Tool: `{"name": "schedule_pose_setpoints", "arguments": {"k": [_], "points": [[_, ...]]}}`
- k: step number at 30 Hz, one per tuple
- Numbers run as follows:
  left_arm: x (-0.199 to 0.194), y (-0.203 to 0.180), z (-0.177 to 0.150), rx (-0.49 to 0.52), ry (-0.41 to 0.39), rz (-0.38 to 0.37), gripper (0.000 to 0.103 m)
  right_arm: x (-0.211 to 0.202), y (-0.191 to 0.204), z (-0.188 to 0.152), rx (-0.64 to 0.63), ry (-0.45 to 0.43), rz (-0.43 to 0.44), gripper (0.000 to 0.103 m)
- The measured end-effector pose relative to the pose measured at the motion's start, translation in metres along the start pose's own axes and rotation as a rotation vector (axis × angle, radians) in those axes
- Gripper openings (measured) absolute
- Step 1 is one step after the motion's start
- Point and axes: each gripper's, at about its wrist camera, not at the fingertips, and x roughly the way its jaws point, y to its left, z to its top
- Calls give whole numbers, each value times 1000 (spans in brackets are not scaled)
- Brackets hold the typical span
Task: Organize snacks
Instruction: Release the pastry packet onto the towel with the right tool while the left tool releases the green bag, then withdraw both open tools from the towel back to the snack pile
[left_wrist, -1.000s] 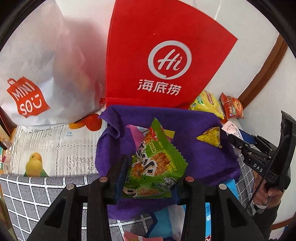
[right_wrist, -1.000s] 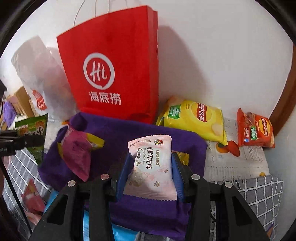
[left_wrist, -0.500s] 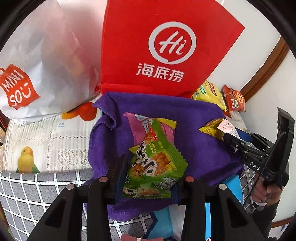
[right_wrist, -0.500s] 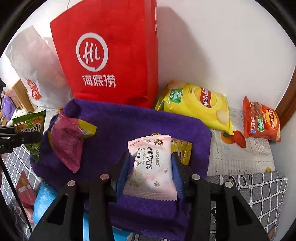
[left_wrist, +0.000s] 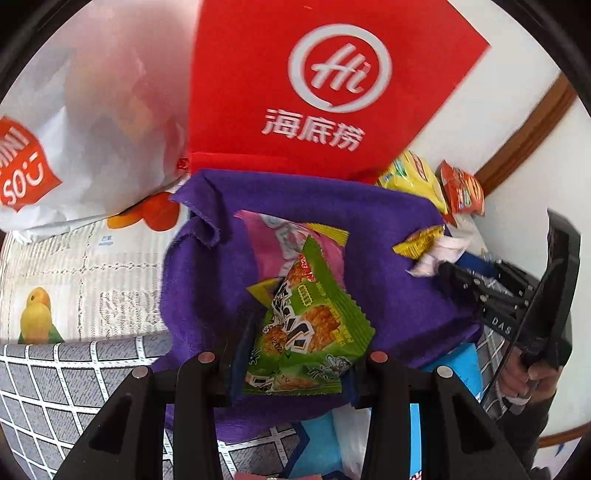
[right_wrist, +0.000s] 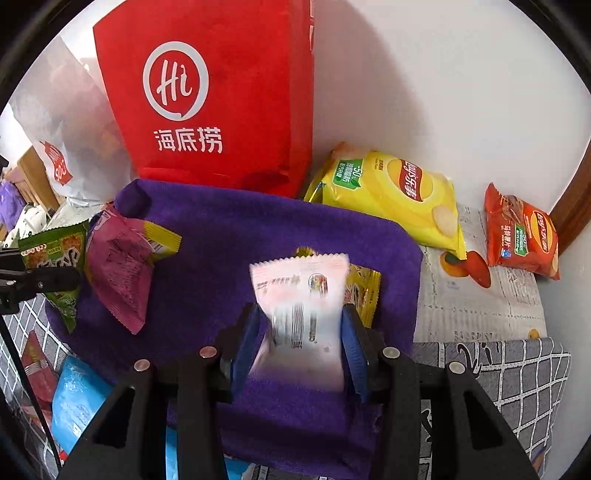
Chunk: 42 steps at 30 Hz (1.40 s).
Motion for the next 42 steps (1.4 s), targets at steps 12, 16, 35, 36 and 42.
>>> {"name": "schedule_pose_setpoints", "arguments": {"k": [12,16,35,36,42], "points": [[13,-10,-5,10,-7,-23,39,-7,-2,0,-2,-25,31,45],[13,-6,-3,-13,-5,-47,39,-13,0,2,-10,-39,29,48],[-51,-27,-4,75,-125,8,59,-70,13,-8,43,-159,-78,55],[-56,-30,-5,86,-135,7,59,-75,15,-11,41,-159,-98,55],[-85,-52,-16,135,-189,-1,59,-113,22,-43,79,-227,-147,55]]}}
